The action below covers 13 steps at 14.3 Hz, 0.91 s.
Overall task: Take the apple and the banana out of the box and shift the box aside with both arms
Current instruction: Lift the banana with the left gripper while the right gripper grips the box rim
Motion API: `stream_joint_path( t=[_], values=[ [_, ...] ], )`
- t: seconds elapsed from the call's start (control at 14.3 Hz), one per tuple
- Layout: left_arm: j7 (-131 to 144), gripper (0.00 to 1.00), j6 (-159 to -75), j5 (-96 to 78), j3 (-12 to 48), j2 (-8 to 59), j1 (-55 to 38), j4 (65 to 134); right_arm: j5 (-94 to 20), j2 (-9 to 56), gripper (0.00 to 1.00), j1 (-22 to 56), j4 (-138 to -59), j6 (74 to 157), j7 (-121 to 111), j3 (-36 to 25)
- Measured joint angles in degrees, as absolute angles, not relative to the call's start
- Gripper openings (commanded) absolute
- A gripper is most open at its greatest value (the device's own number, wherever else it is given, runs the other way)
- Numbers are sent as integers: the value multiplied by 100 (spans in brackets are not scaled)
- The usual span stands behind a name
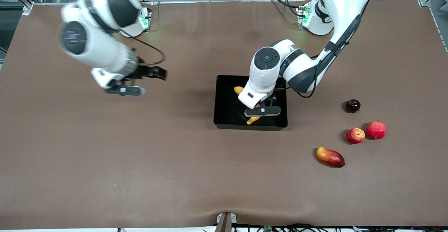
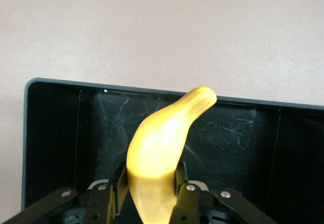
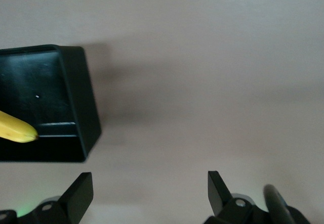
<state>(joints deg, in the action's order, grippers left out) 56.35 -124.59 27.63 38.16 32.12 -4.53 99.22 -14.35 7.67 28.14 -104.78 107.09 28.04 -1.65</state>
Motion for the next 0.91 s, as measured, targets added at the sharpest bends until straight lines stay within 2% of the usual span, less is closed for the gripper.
stream_joint_path(
  t=[0.28, 0.49, 0.7, 0.91],
  values=[
    [5635, 0, -12459, 2763, 3822, 3196, -403, 9931, -1441, 1596, 100, 3369, -10464, 11908, 2923, -164],
    [5628, 0, -12421, 2763, 3988, 3120, -123, 9916, -1441, 1842, 100, 3412, -10417, 11969, 2923, -187],
    [5479, 0, -12182, 2763, 4451, 3008, 393, 9902, -1442, 1837, 100, 3417, -10390, 11946, 2928, -211],
    [5095, 0, -11880, 2763, 5234, 2924, 1362, 9895, -1442, 1888, 100, 3512, -10392, 12106, 3030, -204]
  ],
)
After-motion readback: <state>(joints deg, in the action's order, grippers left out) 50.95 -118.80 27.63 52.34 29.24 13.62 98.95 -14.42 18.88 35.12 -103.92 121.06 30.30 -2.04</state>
